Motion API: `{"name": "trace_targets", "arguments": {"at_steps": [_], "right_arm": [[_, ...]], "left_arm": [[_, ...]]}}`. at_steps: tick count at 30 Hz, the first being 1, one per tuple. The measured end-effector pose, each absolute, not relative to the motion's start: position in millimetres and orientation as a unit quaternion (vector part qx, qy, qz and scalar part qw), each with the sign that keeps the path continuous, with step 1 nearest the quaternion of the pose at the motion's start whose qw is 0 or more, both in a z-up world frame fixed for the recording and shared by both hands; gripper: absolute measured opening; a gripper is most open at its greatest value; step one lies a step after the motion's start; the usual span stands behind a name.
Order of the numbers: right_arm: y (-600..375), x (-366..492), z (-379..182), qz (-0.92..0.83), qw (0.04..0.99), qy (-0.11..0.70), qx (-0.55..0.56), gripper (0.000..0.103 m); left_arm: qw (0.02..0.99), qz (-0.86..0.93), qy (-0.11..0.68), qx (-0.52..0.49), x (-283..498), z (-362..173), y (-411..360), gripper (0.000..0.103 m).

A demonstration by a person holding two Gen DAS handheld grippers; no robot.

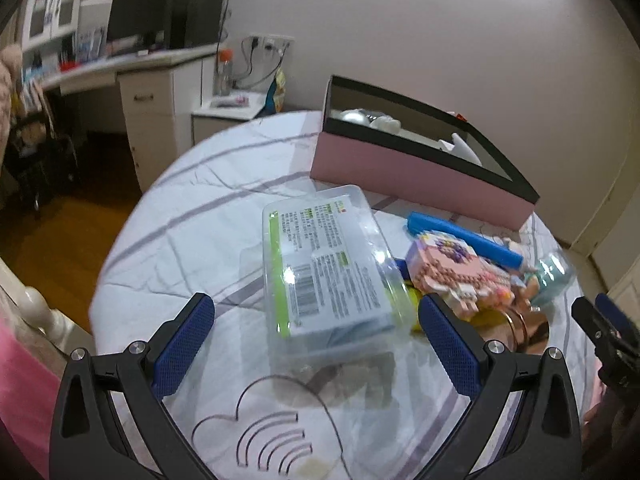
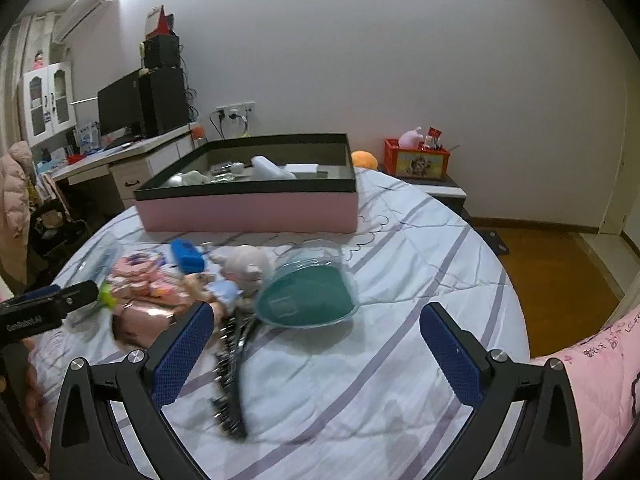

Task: Organize rigid objects
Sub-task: 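Grasp the clear medicine box with the left gripper while the right grasps the teal container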

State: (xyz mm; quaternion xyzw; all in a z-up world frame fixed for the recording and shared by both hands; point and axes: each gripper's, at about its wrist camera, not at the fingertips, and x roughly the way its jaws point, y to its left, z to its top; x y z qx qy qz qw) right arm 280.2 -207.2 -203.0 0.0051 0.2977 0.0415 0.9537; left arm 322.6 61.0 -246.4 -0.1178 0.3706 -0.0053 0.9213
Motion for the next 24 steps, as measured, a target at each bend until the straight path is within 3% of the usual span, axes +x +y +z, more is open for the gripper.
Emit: {"name": "trace_targets", "arguments": {"at_steps": [4,6,10,19,23,24], "right_arm": [[-213.3,300.7,-206.2,0.033,0.945,0.326,0.01,0.103],[-214.5,311.6,-209.0,0.036,0.938,0.344,0.009,0.103],[-210.9,330.9,-215.0,0.05,0.925,0.377,-0.004,0.103],[-198.2,355.5,-226.6,0.073,0.907,0.414,-0.017,0.103],[-202.7,355.3,-230.2,0.092,0.901,0.423,0.004,0.091],[-203.2,354.8,-230.1,0.102,0.901,0.422,0.01,0.084]], "left_arm": [[0.914,-0.006,0.383,-0.132,332.7,-249.1,62.7,0.102],[0.914,0.001,0.382,-0.134,335.6,-249.1,63.4,0.096],[0.915,-0.008,0.384,-0.128,339.9,-248.6,64.4,0.068],[0.923,0.004,0.379,-0.064,331.1,-241.3,61.2,0.067],[0.929,0.007,0.367,-0.047,324.7,-232.3,60.6,0.067],[0.93,0.008,0.364,-0.043,324.1,-229.5,60.1,0.067]]}}
